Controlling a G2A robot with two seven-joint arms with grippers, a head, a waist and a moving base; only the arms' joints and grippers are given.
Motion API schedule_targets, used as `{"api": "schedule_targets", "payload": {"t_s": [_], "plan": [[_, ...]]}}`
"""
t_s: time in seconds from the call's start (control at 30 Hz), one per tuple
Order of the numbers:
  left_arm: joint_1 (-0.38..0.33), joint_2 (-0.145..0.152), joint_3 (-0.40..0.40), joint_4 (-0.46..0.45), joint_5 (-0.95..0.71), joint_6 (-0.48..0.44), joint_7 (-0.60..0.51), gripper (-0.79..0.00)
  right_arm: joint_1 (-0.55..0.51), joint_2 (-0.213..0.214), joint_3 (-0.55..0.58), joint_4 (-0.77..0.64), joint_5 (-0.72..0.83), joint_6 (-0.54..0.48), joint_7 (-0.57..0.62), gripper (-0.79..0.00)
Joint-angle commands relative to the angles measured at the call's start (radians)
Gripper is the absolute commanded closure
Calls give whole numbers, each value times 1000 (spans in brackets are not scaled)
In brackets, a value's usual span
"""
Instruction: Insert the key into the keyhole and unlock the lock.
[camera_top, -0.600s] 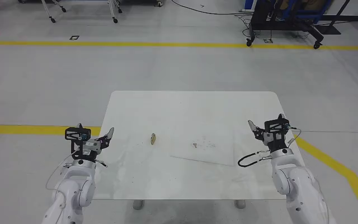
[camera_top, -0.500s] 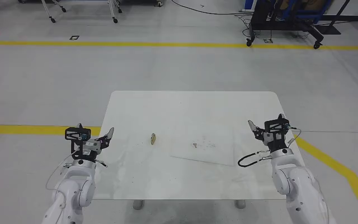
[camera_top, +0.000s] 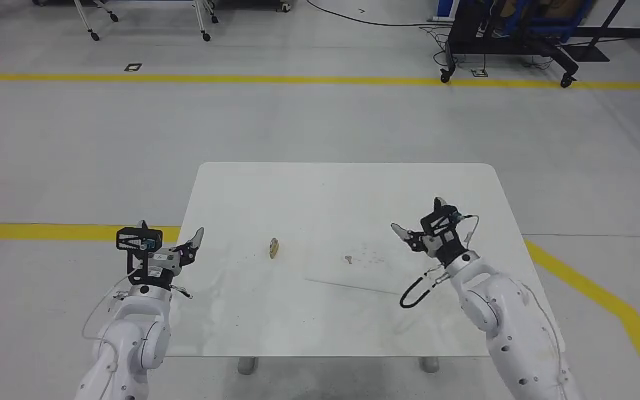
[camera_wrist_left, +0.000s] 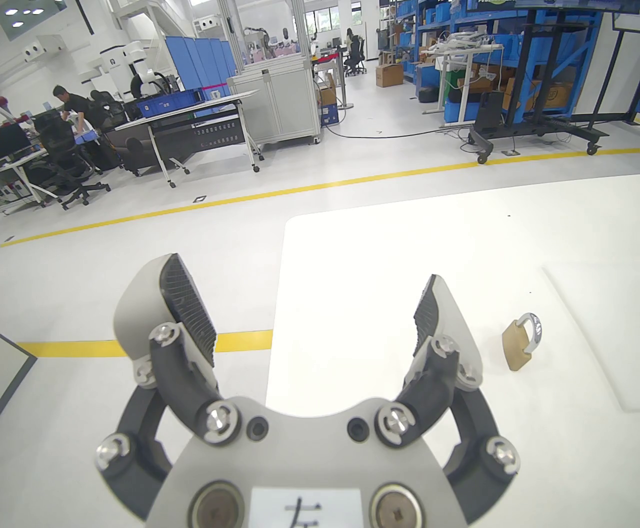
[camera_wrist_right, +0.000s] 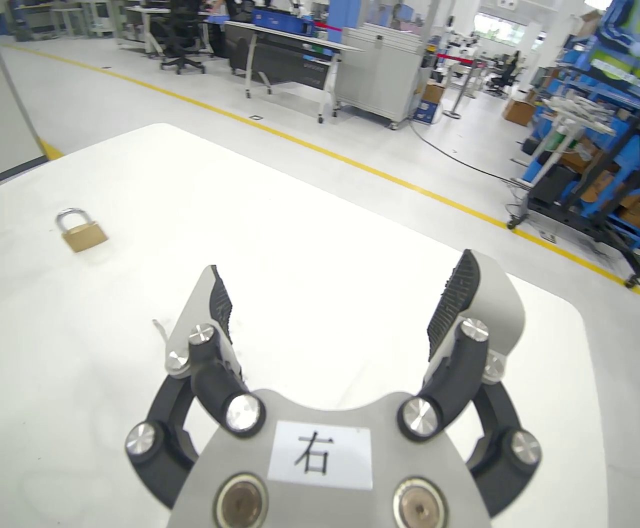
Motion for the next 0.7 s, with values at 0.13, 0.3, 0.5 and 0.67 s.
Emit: {"api": "schedule_targets", "payload": {"t_s": [0.13,0.3,0.5,0.67], "plan": [[0,0,0,0,0,0,0,-785,120,-11,-125,137,16,-205,-15,-785],[0,0,0,0,0,0,0,-785,167,-1,-151,200,-89,-356,-106,-785],[0,0,0,0,0,0,0,-785,241,18,-165,258,-222,-538,-86,-419],[0,0,0,0,0,0,0,-785,291,10,-236,296,-303,-514,-70,-523]]}}
